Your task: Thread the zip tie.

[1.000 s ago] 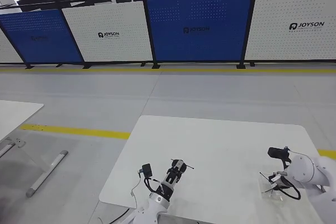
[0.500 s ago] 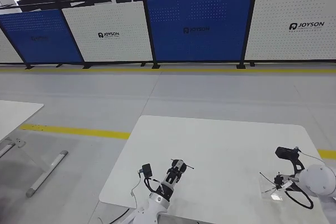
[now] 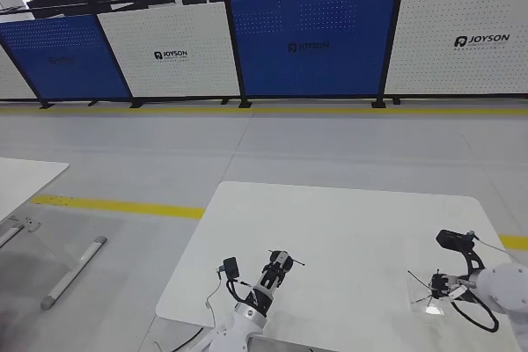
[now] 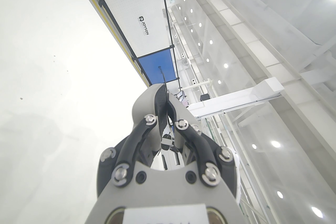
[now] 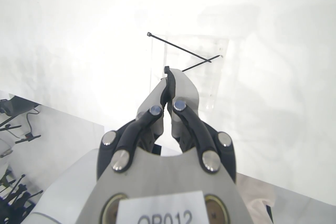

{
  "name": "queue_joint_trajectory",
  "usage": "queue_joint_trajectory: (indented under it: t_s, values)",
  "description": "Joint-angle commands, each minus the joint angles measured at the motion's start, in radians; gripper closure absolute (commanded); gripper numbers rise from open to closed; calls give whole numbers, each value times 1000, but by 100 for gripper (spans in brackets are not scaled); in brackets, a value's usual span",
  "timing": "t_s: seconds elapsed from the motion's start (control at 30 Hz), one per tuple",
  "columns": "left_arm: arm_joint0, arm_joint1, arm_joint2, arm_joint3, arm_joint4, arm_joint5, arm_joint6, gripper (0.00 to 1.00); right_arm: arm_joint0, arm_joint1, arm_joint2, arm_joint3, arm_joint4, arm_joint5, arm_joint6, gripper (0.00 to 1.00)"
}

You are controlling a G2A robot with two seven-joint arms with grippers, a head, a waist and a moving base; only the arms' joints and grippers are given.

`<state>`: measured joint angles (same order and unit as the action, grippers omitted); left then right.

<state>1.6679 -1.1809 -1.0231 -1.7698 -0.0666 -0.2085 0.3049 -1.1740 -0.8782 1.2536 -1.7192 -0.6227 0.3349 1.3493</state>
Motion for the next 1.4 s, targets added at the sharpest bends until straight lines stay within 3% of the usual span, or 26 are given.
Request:
queue_joint_trajectory:
  t_s: [0.0,0.2,0.3,0.5,1.23,1.3,1.37]
  values:
    - [0,0,0,0,0,0,0,100,0,0,0,0,0,0,0,100]
    - [0,0,0,0,0,0,0,100,-20,-2,6,-9,3,5,-55,100]
    - [0,0,0,0,0,0,0,100,-48,-1,44,-43,18,5,-99,100]
    - [0,0,0,0,0,0,0,100,-187,-8,135,-142,-25,5,-290,100]
    - [-1,0,1,0,2,2,-2,100,-187,-8,135,-142,-25,5,-290,100]
    - [-16,-6,24,-6,60,27,23,100,-187,-8,135,-142,-25,5,-290,100]
    - [-38,-17,69,-13,126,80,60,100,-187,-8,135,-142,-25,5,-290,100]
